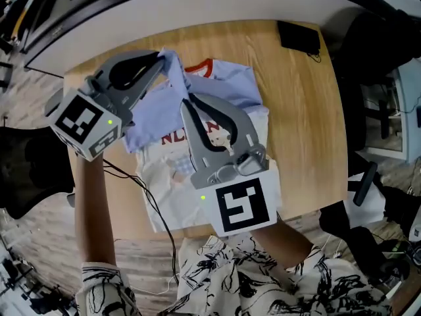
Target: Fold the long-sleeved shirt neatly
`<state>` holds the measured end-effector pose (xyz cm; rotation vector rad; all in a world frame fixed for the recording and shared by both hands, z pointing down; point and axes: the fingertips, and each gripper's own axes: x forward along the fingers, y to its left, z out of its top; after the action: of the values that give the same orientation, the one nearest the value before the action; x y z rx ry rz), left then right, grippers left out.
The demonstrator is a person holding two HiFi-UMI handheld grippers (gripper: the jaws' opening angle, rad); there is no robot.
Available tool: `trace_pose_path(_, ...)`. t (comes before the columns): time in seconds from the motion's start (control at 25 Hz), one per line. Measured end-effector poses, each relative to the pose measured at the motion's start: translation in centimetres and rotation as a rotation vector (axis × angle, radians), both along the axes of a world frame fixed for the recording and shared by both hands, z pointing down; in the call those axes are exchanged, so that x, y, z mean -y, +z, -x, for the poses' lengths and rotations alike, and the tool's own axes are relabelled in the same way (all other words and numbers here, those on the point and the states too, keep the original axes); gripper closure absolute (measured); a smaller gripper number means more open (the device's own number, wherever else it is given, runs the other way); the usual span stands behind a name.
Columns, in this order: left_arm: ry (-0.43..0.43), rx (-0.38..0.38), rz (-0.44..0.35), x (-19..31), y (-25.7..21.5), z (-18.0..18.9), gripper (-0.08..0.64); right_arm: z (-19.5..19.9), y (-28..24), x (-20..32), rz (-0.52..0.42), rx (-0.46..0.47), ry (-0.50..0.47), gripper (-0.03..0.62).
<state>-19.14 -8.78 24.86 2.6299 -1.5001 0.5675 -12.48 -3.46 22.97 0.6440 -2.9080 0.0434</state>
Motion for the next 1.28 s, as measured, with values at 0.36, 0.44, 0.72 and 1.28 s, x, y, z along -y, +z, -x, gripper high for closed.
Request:
trace_pose_path(0.36,-0.075,0.046,0.22,-6.4,13.0,6.5,0.528,5.7,11.6,-5.5,0.061,-0.143,-0.052,0.555)
trace_pose_path(0.44,-0.072,0.049,0.234,-7.2,14.0,7.2,0.528,6.5,12.6,-6.5,0.066,-0.16,-0.066,0.555)
trace_pose_path(0.72,-0.092,0.09,0.312,-10.8,16.6,10.3,0.415,9.4,15.4,-11.6,0.156,-0.203,-0.243,0.444)
trace_pose_path(1.28,-0.238,0.013,0.209,-16.7,14.5,14.1,0.366,10.5,15.8,-14.1,0.171,-0.239,-0.292,0.37)
